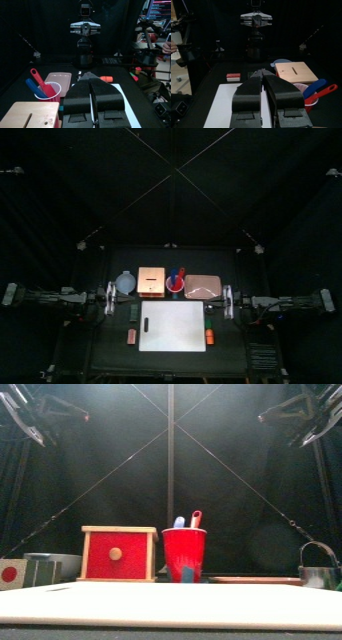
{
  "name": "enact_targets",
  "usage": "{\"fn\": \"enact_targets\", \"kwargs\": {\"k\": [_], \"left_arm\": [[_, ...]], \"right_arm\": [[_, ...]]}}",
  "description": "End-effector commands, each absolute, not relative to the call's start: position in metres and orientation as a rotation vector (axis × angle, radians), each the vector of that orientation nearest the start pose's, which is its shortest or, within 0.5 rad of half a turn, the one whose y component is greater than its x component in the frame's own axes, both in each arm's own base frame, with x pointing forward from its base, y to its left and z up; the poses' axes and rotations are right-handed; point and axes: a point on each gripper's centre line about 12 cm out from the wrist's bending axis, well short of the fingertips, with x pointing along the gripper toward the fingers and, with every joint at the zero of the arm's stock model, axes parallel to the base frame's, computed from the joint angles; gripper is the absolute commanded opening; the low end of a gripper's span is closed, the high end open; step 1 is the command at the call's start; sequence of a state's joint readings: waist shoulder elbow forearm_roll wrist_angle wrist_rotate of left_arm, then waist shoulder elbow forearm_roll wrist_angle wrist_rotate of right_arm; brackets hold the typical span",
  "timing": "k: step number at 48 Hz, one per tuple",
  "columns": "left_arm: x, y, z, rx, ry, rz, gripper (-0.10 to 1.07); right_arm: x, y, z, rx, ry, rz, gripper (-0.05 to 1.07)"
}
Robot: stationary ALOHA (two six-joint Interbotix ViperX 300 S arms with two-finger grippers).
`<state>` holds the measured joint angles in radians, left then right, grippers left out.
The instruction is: Put carrot onto cutting board
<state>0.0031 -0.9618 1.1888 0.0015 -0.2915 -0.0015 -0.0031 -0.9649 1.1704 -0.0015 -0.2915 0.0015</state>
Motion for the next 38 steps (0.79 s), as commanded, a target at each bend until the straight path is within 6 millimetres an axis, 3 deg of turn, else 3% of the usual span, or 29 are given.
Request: {"fn": "enact_targets", "kwargs": {"k": [1, 8, 19, 27, 38], "left_arm": [[0.2, 0.003, 0.281, -0.003, -0.045, 0.016, 0.02], [0.2, 0.001, 0.278, -0.009, -0.037, 0.007, 0.01], [0.2, -0.001, 0.277, -0.003, -0.035, -0.003, 0.01], [0.201, -0.001, 0.274, -0.003, -0.023, -0.004, 0.01], [0.206, 0.001, 0.267, -0.012, 0.011, 0.005, 0.01]], "right_arm": [[0.203, 0.0, 0.29, 0.006, -0.055, 0.002, 0.06], [0.207, 0.007, 0.268, 0.138, 0.09, 0.023, 0.06], [0.203, 0.024, 0.23, 0.592, 0.552, -0.02, 0.07], [0.187, 0.032, 0.224, 0.806, 0.857, -0.121, 0.09], [0.173, 0.031, 0.211, 1.102, 1.001, -0.352, 0.11]]}}
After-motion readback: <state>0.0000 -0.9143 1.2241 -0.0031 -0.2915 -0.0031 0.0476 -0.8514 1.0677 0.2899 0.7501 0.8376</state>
